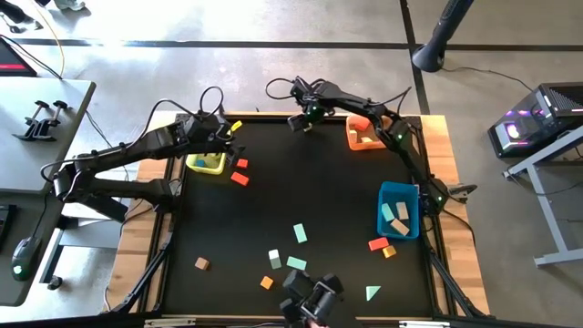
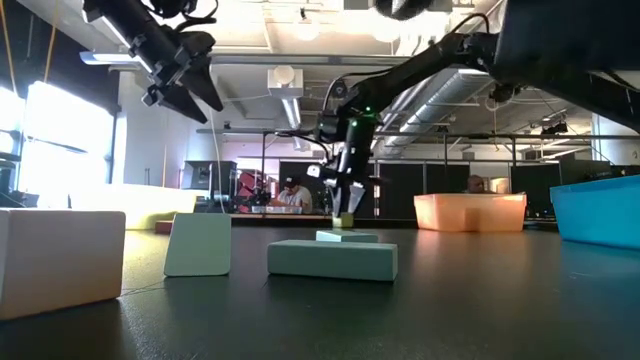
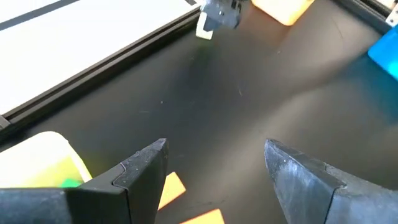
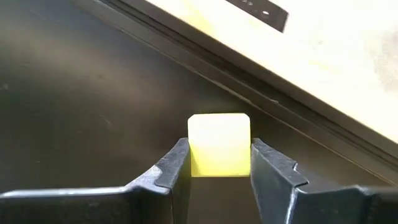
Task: Sort blocks by size
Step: Put the yellow square block into the yellow bin, then put the orange rectangle block into the blue bin
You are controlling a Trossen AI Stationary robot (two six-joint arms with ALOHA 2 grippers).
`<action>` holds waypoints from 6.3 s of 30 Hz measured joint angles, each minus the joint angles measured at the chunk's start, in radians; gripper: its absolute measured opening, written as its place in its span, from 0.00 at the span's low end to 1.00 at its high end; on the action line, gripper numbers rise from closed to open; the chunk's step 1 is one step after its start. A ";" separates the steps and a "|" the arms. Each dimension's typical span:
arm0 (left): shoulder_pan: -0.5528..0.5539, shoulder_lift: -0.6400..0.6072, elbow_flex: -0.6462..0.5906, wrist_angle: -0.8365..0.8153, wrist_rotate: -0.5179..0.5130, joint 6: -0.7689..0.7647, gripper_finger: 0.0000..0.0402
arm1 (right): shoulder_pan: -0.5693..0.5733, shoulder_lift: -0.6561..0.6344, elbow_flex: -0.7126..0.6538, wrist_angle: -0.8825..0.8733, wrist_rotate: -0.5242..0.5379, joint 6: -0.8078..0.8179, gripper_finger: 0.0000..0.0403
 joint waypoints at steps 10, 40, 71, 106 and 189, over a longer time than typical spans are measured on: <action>0.000 0.000 0.000 -0.009 0.000 0.118 0.63 | 0.113 -0.140 -0.003 -0.111 0.016 -0.067 0.32; -0.050 -0.090 0.002 0.259 0.288 0.917 0.63 | 0.444 -0.487 -0.820 1.528 -0.049 0.577 0.33; -0.077 0.020 -0.002 0.382 0.122 0.677 0.66 | 0.431 -0.480 -0.883 1.837 -0.220 0.700 0.33; -0.077 0.086 0.002 0.410 0.003 0.665 0.66 | 0.401 -0.475 -0.886 1.702 -0.110 0.751 0.33; 0.464 0.058 0.084 -0.198 0.162 0.370 0.63 | 0.313 -0.760 -0.884 0.750 0.088 0.570 0.55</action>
